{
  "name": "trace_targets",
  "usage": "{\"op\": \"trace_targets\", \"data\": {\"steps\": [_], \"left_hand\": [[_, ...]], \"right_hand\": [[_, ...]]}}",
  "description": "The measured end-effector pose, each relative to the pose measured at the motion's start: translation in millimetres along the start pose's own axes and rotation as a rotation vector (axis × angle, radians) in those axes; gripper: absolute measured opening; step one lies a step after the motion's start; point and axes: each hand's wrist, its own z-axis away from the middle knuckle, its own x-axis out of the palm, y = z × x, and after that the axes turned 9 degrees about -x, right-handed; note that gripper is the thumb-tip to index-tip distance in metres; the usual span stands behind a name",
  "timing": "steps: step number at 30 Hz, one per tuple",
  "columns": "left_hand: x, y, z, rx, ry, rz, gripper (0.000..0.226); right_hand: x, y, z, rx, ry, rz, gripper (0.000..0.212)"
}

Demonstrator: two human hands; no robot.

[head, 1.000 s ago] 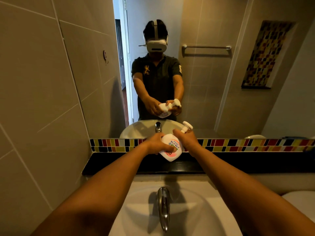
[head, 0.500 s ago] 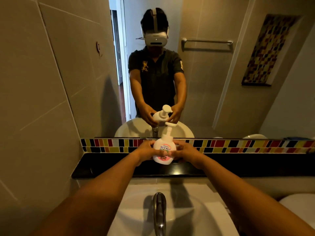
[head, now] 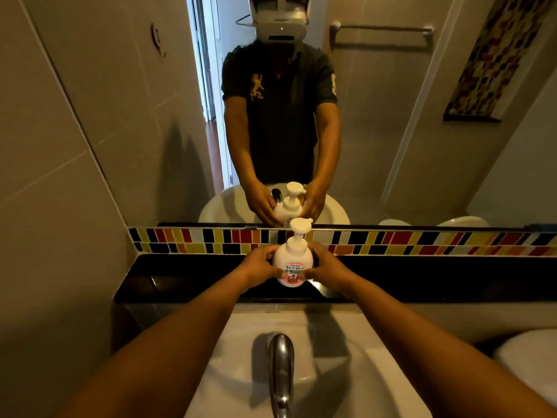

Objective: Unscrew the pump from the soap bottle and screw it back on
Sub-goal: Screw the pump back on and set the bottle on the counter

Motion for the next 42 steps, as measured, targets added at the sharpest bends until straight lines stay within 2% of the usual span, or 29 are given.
{"op": "trace_targets", "data": {"steps": [8,13,16,20,24,29,36,42], "left_hand": [[6.7,-10.3,-21.7,-0.010,0.040,0.067,0.074],[7.3,-12.6,-28.0,0.010,0.041,0.066,0.076],[5.3,-13.8,-29.5,0.014,0.028,0.051,0.074],[4.2,-16.5,-31.6,0.014,0.019,0.056,0.073],[5.6,-15.5,-29.6,0.018,0.040,0.052,0.073],[6.6,-15.7,-28.5,0.013,0.050,0.046,0.072],[10.7,-16.8,-28.2,0.015,0.096,0.047,0.074],[11.4,-14.4,-28.0,0.013,0.103,0.020,0.072]], "right_hand": [[11.3,18.7,-19.4,-0.023,0.072,0.001,0.073],[8.5,20.7,-22.3,-0.044,0.046,0.034,0.074],[-5.7,9.4,-22.4,-0.080,-0.002,-0.007,0.077],[-30.9,-23.1,-23.3,-0.181,0.041,-0.110,0.076],[-29.3,-39.1,-23.9,-0.237,0.028,-0.079,0.064],[-25.2,-44.1,-24.1,-0.222,0.045,-0.012,0.051],[-14.7,-43.5,-28.5,-0.118,0.238,0.176,0.059],[4.7,-46.0,-24.4,-0.096,0.418,0.341,0.056]]}}
